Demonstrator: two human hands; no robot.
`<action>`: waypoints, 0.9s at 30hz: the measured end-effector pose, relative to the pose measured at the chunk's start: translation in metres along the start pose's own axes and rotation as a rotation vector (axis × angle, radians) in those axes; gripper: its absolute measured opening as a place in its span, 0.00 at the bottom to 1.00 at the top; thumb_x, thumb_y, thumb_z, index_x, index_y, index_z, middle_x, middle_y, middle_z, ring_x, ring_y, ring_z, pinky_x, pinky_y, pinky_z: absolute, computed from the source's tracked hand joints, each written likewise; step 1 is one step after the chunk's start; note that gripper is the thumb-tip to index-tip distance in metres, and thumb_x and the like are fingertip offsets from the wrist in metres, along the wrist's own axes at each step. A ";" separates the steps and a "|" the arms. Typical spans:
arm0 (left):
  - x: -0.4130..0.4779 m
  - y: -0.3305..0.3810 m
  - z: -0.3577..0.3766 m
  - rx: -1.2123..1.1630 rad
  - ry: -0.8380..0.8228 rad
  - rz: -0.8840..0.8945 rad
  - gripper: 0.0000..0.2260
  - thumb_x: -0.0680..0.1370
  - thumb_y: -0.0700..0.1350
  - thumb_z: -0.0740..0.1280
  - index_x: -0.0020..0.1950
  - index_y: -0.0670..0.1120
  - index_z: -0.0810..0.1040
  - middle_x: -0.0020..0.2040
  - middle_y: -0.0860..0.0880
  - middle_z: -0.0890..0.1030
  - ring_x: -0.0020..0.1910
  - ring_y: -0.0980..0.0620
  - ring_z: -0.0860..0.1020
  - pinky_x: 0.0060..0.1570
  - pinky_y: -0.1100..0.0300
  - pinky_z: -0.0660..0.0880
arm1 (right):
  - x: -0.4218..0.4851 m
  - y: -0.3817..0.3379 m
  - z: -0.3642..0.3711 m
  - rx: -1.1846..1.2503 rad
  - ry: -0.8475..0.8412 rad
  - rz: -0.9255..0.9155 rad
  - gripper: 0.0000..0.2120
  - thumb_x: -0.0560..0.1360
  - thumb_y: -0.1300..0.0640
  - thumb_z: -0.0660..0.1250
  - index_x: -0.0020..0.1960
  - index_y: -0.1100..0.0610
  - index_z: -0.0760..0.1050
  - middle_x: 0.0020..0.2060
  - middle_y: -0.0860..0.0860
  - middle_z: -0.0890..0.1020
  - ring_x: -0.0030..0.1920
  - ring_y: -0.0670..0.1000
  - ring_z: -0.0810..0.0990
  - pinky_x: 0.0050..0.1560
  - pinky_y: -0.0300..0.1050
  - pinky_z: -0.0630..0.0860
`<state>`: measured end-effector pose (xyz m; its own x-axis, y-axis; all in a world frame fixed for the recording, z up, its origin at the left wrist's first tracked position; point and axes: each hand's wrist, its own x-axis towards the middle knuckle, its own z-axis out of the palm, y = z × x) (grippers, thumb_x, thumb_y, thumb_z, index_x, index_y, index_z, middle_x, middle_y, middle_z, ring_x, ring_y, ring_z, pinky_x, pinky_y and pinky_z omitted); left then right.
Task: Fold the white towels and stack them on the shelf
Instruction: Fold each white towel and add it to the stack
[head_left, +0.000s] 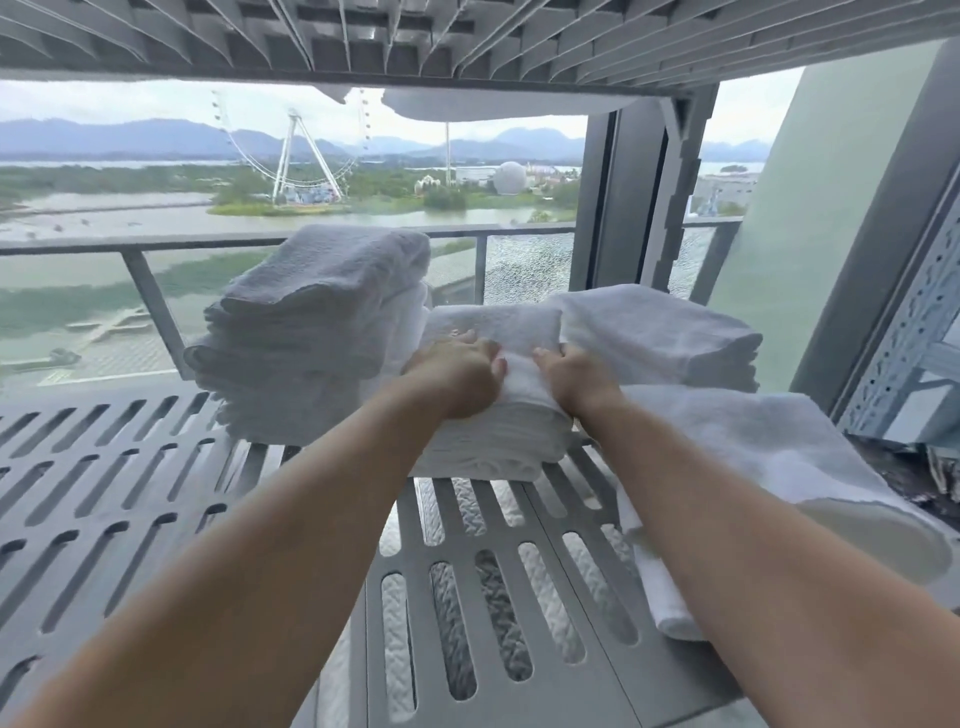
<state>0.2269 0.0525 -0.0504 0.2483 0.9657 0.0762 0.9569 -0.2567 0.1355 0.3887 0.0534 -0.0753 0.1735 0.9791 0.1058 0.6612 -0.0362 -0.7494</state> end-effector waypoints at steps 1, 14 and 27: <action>0.001 -0.001 0.001 0.012 -0.002 -0.007 0.24 0.84 0.57 0.50 0.79 0.53 0.62 0.82 0.49 0.58 0.80 0.46 0.57 0.77 0.44 0.58 | -0.002 -0.001 -0.001 -0.012 0.000 -0.005 0.24 0.82 0.46 0.58 0.71 0.61 0.72 0.66 0.61 0.77 0.66 0.61 0.75 0.68 0.52 0.69; -0.006 0.013 -0.005 0.116 0.075 -0.053 0.19 0.81 0.47 0.56 0.71 0.52 0.73 0.72 0.46 0.75 0.69 0.41 0.74 0.56 0.47 0.70 | -0.074 0.000 -0.033 -0.625 0.302 -0.196 0.12 0.76 0.57 0.61 0.47 0.56 0.84 0.41 0.55 0.85 0.47 0.61 0.81 0.51 0.49 0.75; -0.085 0.105 0.020 -0.172 0.206 0.303 0.13 0.81 0.49 0.63 0.65 0.54 0.79 0.62 0.48 0.81 0.59 0.46 0.79 0.52 0.55 0.75 | -0.124 0.031 -0.109 -0.736 -0.138 0.160 0.40 0.64 0.30 0.69 0.72 0.44 0.67 0.72 0.57 0.70 0.71 0.63 0.68 0.68 0.64 0.68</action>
<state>0.3095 -0.0562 -0.0628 0.4637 0.8215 0.3318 0.8014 -0.5486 0.2384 0.4669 -0.0912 -0.0402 0.2476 0.9650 -0.0862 0.9597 -0.2565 -0.1148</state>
